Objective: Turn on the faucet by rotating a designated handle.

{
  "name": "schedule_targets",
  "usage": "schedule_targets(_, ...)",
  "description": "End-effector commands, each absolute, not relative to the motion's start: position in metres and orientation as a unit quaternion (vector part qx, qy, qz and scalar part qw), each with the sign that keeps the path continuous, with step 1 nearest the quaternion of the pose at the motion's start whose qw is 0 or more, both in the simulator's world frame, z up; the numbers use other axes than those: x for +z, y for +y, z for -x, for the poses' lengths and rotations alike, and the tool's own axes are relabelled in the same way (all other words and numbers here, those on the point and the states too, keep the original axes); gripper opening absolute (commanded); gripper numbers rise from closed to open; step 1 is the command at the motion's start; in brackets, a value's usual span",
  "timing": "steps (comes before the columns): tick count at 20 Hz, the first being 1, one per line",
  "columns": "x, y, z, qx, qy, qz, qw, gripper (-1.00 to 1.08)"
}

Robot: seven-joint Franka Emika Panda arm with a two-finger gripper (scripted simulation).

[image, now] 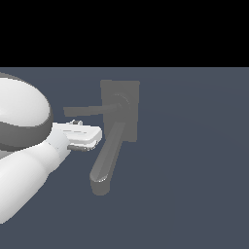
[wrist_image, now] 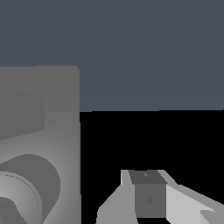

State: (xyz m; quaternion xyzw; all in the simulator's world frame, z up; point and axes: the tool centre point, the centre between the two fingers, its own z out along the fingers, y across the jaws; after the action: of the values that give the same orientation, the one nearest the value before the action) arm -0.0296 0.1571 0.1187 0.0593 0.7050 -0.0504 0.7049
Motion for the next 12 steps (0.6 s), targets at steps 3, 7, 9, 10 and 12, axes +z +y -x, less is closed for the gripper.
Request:
schedule_targets(3, 0.119, 0.157, 0.029, -0.051, 0.705, -0.059, 0.705, -1.00)
schedule_targets(7, 0.135, 0.158, 0.029, -0.051, 0.705, -0.059, 0.705, -1.00)
schedule_targets(9, 0.144, 0.159, 0.029, -0.051, 0.705, -0.059, 0.705, -1.00)
schedule_targets(10, 0.148, 0.160, 0.029, -0.051, 0.705, -0.059, 0.705, -1.00)
schedule_targets(12, 0.156, 0.161, 0.029, -0.051, 0.705, -0.059, 0.705, -1.00)
